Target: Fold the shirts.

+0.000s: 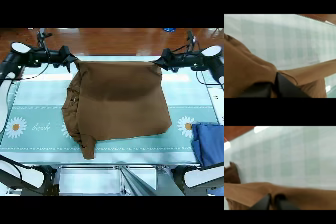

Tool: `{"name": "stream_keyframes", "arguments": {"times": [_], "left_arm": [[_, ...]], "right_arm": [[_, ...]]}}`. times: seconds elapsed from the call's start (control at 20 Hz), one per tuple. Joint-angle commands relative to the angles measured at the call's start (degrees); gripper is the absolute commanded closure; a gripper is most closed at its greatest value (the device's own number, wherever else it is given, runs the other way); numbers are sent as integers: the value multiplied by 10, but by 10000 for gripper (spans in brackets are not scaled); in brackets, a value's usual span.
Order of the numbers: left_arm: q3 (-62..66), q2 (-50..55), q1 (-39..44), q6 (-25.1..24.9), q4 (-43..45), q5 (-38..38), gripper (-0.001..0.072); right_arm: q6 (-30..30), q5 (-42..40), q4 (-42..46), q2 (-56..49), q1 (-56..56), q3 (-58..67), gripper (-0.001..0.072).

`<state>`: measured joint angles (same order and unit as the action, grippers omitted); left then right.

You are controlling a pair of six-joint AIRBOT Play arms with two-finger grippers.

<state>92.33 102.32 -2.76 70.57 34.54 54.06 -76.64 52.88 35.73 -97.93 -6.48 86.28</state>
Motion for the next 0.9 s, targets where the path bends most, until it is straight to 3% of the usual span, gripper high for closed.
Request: {"name": "stream_keyframes", "arguments": {"times": [0.0, 0.1, 0.2, 0.3, 0.35, 0.45, 0.55, 0.65, 0.75, 0.85], "left_arm": [[17, 41, 2, 20, -28, 12, 209], [40, 39, -32, 31, 21, 98, 199], [52, 34, -93, 93, 91, 220, 199], [32, 9, -155, 87, 143, 323, 199], [4, -17, -179, 86, 171, 341, 199], [-107, -99, -226, 84, 228, 325, 200], [-249, -182, -270, 94, 255, 299, 199], [-397, -242, -312, 94, 221, 283, 200], [-512, -279, -329, 38, 147, 273, 199], [-581, -309, -324, 31, 139, 243, 199]], "right_arm": [[15, -33, -99, -47, -13, 0, 299], [13, 27, -99, -41, -45, 18, 299], [11, 122, -99, -26, -98, 43, 301], [10, 213, -65, 9, -154, 45, 305], [5, 251, -8, 33, -174, 41, 305], [-17, 268, 124, 97, -192, -9, 305], [-29, 259, 176, 167, -195, -113, 305], [-3, 241, 149, 228, -193, -231, 305], [35, 205, 79, 284, -194, -327, 305], [54, 193, 48, 325, -194, -378, 305]]}}
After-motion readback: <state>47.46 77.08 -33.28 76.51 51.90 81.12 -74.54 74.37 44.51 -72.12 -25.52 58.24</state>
